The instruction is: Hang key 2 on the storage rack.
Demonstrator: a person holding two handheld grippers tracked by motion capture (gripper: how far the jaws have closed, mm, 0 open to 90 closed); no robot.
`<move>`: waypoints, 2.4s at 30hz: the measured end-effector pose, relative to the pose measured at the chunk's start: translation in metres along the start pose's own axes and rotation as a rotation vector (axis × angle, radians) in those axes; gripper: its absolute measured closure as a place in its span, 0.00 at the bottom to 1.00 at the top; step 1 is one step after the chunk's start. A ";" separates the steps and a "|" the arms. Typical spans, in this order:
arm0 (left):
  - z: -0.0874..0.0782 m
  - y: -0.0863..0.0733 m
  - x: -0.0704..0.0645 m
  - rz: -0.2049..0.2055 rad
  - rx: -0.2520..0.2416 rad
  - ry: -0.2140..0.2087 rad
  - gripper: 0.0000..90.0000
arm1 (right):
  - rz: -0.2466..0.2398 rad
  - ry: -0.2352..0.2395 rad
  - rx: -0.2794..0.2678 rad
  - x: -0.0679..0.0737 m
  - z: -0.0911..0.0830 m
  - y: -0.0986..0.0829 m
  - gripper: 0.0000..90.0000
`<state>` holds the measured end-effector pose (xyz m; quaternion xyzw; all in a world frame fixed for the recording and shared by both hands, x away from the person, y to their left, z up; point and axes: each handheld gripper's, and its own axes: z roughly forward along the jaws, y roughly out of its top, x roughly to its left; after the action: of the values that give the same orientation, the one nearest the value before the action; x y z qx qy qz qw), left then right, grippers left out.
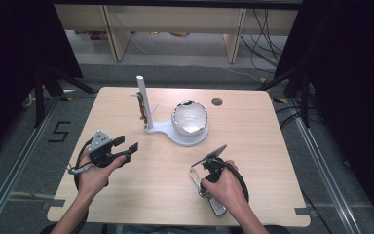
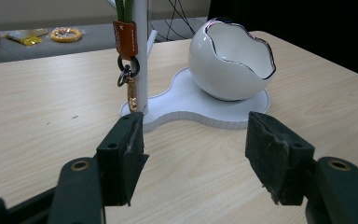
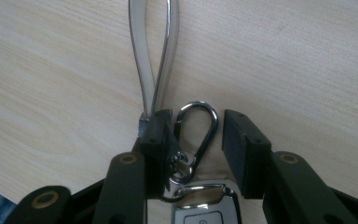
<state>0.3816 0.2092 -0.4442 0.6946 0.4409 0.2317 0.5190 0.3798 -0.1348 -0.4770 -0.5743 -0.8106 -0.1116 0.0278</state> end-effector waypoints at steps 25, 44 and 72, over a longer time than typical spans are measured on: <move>0.001 0.001 -0.001 0.009 -0.002 -0.004 0.42 | 0.018 -0.042 0.006 -0.008 -0.006 0.003 0.71; 0.002 0.000 -0.001 0.007 -0.008 -0.009 0.42 | -0.003 -0.067 0.102 0.001 -0.002 0.005 0.76; 0.001 0.000 -0.002 0.016 -0.012 -0.001 0.43 | 0.058 -0.080 0.170 0.003 -0.002 0.011 0.79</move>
<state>0.3814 0.2075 -0.4439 0.6952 0.4338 0.2380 0.5215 0.3889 -0.1294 -0.4733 -0.5970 -0.8007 -0.0186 0.0473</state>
